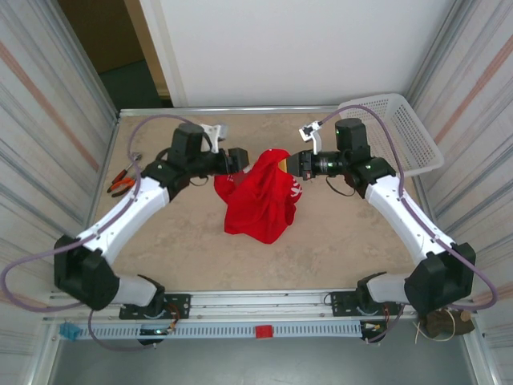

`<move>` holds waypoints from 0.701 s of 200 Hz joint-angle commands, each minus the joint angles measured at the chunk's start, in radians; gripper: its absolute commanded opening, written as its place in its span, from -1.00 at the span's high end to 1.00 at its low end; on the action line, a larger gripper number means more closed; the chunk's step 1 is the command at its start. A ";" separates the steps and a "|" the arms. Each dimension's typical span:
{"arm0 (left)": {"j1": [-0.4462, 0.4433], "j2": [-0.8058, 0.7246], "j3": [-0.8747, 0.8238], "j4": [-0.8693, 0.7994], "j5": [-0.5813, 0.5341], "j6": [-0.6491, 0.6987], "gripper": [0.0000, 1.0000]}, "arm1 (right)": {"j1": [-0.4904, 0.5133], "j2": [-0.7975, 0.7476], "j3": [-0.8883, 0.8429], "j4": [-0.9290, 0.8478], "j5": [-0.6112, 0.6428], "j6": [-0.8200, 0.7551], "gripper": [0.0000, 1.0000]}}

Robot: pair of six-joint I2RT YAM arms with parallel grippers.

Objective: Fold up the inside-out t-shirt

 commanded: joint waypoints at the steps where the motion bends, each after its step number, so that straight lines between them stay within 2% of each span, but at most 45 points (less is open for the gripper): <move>1: -0.109 -0.058 -0.055 -0.033 -0.267 -0.006 -0.27 | -0.006 0.009 -0.011 0.041 -0.030 0.016 1.00; 20: -0.202 -0.064 -0.058 -0.027 -0.423 0.028 -0.29 | -0.004 0.009 -0.017 0.051 -0.028 0.025 1.00; 37: -0.242 -0.034 -0.027 -0.050 -0.500 0.079 -0.29 | -0.004 0.004 -0.016 0.049 -0.025 0.027 1.00; 89: -0.250 0.081 0.030 -0.048 -0.564 0.202 -0.30 | -0.001 -0.012 -0.019 0.043 -0.020 0.031 1.00; 123: -0.244 0.165 0.087 -0.005 -0.546 0.263 -0.35 | 0.011 -0.021 -0.030 0.047 -0.018 0.037 1.00; 135: -0.224 0.202 0.101 0.034 -0.467 0.288 -0.44 | 0.012 -0.021 -0.033 0.047 -0.014 0.036 1.00; 140: -0.210 0.222 0.109 0.039 -0.402 0.289 -0.43 | 0.011 -0.024 -0.034 0.048 -0.010 0.036 1.00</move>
